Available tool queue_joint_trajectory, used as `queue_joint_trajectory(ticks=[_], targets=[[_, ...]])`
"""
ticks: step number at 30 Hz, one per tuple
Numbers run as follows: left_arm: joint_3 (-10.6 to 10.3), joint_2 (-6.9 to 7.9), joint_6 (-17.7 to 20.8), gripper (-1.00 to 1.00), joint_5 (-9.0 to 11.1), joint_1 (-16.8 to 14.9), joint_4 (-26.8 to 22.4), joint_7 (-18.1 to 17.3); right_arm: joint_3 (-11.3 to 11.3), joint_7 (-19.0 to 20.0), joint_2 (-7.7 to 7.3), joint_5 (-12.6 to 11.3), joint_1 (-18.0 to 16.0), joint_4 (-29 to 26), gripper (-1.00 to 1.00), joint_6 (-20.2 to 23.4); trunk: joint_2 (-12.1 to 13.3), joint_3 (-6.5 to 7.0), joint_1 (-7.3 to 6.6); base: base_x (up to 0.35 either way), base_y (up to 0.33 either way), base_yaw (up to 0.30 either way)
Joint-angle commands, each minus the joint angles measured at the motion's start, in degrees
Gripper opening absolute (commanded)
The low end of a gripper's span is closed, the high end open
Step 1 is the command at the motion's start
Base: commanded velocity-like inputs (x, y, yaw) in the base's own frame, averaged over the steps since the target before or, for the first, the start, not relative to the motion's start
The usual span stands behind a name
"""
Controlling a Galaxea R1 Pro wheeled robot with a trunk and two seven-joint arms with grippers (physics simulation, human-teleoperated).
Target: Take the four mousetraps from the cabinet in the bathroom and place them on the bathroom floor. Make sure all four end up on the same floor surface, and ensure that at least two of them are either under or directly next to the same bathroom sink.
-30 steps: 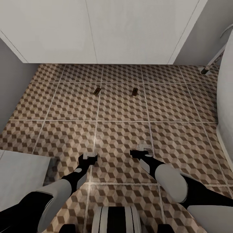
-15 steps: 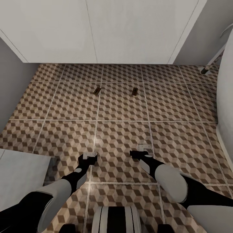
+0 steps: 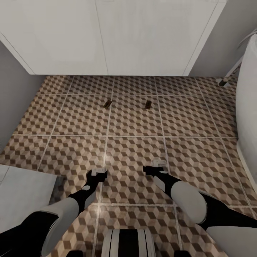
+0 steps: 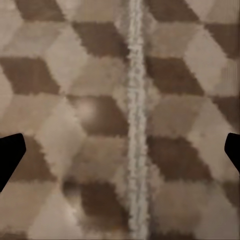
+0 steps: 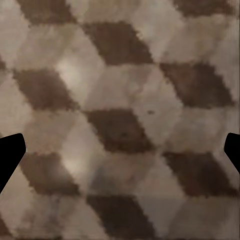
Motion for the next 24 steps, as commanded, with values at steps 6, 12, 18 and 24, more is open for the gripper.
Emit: queue_joint_trajectory(ticks=[6,12,18,24], targets=[[-0.5,0.01,-0.2,1.0,0.6,0.0,0.1,0.2,-0.5,-0.3,-0.01,0.6,-0.1,0.2,1.0,-0.3,0.1,1.3,-0.16,0.0,0.0,0.0],[-0.5,0.05,-0.2,1.0,0.6,0.0,0.0,0.3,-0.5,-0.3,0.04,0.6,-0.1,0.2,1.0,-0.3,0.1,2.63,-0.31,0.0,0.0,0.0],[-0.5,0.09,-0.2,1.0,0.6,0.0,-0.1,0.3,-0.5,-0.3,0.07,0.6,-0.1,0.2,1.0,-0.3,0.2,3.96,-0.47,0.0,0.0,0.0],[-0.5,0.1,-0.2,1.0,0.5,0.0,-0.1,0.3,-0.5,-0.3,0.08,0.6,-0.1,0.2,1.0,-0.3,0.3,5.29,-0.62,0.0,0.0,0.0]])
